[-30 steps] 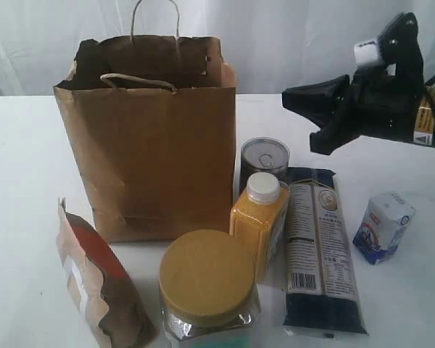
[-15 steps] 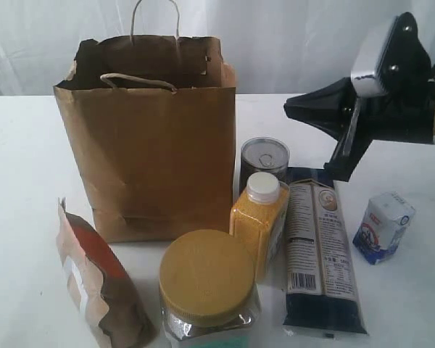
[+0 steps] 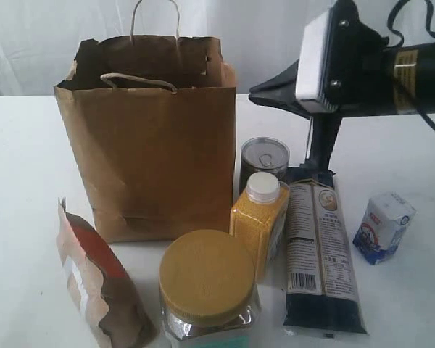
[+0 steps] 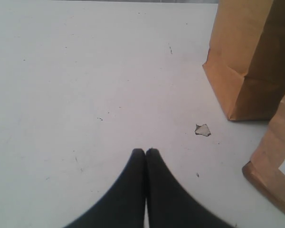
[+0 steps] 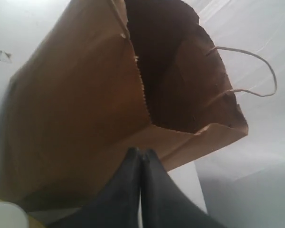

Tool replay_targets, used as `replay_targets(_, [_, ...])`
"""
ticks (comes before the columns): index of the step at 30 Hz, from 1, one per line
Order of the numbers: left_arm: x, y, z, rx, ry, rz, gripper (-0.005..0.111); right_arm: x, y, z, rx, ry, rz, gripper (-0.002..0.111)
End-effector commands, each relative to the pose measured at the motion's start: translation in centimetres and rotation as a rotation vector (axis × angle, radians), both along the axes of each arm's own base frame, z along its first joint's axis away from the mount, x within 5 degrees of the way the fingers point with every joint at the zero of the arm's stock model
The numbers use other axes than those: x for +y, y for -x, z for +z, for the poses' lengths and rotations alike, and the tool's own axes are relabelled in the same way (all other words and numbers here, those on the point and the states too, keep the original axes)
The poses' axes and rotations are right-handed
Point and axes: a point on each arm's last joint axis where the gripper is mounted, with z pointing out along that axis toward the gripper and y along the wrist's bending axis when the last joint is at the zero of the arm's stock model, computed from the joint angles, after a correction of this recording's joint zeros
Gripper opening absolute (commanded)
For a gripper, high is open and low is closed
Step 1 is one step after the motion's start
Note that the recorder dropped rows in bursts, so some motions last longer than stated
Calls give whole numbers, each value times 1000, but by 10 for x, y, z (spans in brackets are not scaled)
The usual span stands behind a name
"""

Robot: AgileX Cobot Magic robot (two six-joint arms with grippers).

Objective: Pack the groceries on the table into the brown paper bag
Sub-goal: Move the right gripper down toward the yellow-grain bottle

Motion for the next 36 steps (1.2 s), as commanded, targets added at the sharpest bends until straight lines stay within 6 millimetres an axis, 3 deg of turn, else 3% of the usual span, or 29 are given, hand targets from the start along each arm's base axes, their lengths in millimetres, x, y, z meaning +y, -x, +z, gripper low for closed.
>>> replay_targets(1, [-1, 0, -1, -2, 7, -6, 0, 10, -2, 2, -51, 55, -36, 0])
replay_targets(6, [-1, 0, -1, -2, 7, -6, 0, 30, 7, -1, 7, 26, 13, 0])
replay_targets(12, [-1, 0, -1, -2, 7, -6, 0, 41, 19, 0, 509, -258, -89, 0])
replay_targets(15, [-1, 0, -1, -2, 7, -6, 0, 39, 16, -2, 643, -339, -190, 0])
replay_targets(18, [-1, 0, -1, -2, 7, -6, 0, 40, 26, -7, 714, -338, -140, 0])
replay_targets(21, [-1, 0, -1, -2, 7, -6, 0, 29, 34, -20, 768, -330, -145, 0])
replay_targets(26, [-1, 0, -1, -2, 7, -6, 0, -19, 24, -54, 671, -310, -484, 0])
replay_targets(30, [-1, 0, -1, -2, 7, -6, 0, -42, 22, -65, 762, -574, -678, 0])
replay_targets(32, [-1, 0, -1, -2, 7, -6, 0, -46, 24, -69, 728, -610, -667, 0])
replay_targets(36, [-1, 0, -1, -2, 7, -6, 0, -46, 38, -82, 549, -474, -507, 0])
